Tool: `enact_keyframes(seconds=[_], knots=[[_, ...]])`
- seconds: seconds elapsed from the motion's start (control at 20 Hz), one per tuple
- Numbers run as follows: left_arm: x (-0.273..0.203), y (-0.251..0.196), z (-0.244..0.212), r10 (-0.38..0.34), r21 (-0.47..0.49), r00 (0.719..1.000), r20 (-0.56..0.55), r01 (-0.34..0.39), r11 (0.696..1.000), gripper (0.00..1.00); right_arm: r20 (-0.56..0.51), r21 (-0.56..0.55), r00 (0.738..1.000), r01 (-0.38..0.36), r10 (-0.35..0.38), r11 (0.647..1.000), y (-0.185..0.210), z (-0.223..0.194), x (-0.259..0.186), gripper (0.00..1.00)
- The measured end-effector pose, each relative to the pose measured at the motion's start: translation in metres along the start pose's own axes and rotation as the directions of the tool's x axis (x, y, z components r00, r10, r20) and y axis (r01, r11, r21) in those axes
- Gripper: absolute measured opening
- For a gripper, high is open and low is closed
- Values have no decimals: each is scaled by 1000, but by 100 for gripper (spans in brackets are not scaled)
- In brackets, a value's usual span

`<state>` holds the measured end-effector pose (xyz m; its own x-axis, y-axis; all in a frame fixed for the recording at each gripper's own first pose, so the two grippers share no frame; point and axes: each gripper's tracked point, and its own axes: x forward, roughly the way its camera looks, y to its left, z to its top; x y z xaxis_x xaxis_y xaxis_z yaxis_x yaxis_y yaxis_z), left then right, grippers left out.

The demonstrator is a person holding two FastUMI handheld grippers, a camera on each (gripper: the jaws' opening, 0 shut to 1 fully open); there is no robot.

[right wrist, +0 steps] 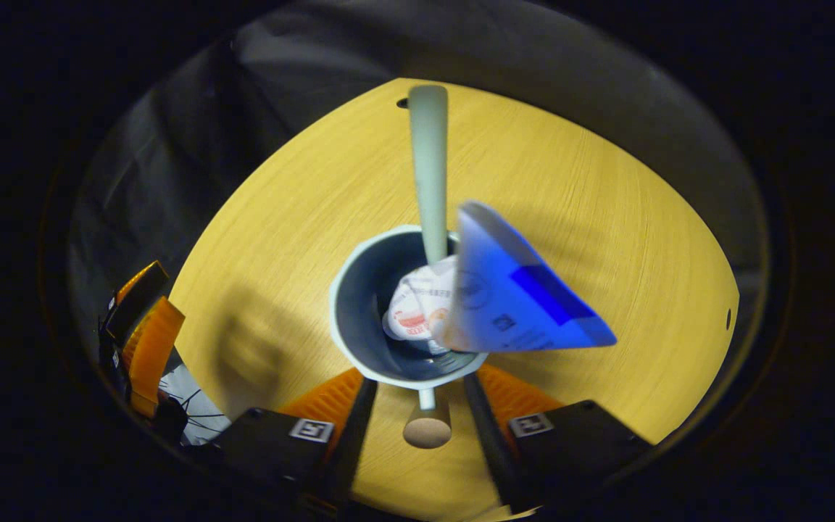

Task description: Put the toothbrush and toothpaste on the desktop into the cup, then pick up the cup and place it on the coaster on the desktop.

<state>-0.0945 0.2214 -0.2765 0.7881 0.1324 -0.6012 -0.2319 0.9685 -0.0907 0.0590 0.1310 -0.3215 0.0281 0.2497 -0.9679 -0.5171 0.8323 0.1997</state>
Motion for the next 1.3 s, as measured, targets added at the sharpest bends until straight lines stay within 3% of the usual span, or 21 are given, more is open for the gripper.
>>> enact_keyframes(seconds=[0.05, 0.2, 0.25, 0.4, 0.6, 0.7, 0.8, 0.85, 1.15, 1.3], knots=[[-1, -6, 3, -7, 1, 1000, 7, 7, 1000, 95, 41, -32, 999, 18, -17, 999, -4, 0, -3, 100], [0, -27, 10, -25, 37, 999, 21, 24, 999, 95, 146, -58, 988, 52, -43, 997, -12, 0, -25, 94], [0, -35, 12, -34, 47, 999, 22, 33, 998, 95, 176, -46, 983, 53, -44, 998, -14, -1, -33, 98], [-1, -60, 21, -57, 70, 998, 39, 54, 996, 95, 267, 6, 962, 65, -64, 998, -27, -7, -55, 96], [-5, -94, 31, -90, 86, 994, 54, 85, 993, 95, 398, 103, 909, 88, -122, 991, -52, -16, -92, 99], [-9, -112, 38, -107, 91, 992, 69, 100, 991, 95, 487, 159, 857, 107, -172, 981, -70, -18, -119, 96], [-14, -129, 51, -124, 90, 987, 104, 115, 989, 95, 575, 215, 784, 133, -235, 968, -87, -19, -149, 99], [-18, -137, 60, -135, 90, 982, 130, 123, 988, 95, 610, 236, 748, 145, -263, 961, -93, -21, -163, 96], [-34, -178, 98, -172, 112, 956, 240, 148, 983, 95, 732, 374, 545, 179, -408, 910, -136, -34, -243, 98], [-41, -191, 109, -186, 137, 943, 275, 154, 979, 95, 745, 408, 503, 177, -439, 896, -150, -41, -265, 98]])
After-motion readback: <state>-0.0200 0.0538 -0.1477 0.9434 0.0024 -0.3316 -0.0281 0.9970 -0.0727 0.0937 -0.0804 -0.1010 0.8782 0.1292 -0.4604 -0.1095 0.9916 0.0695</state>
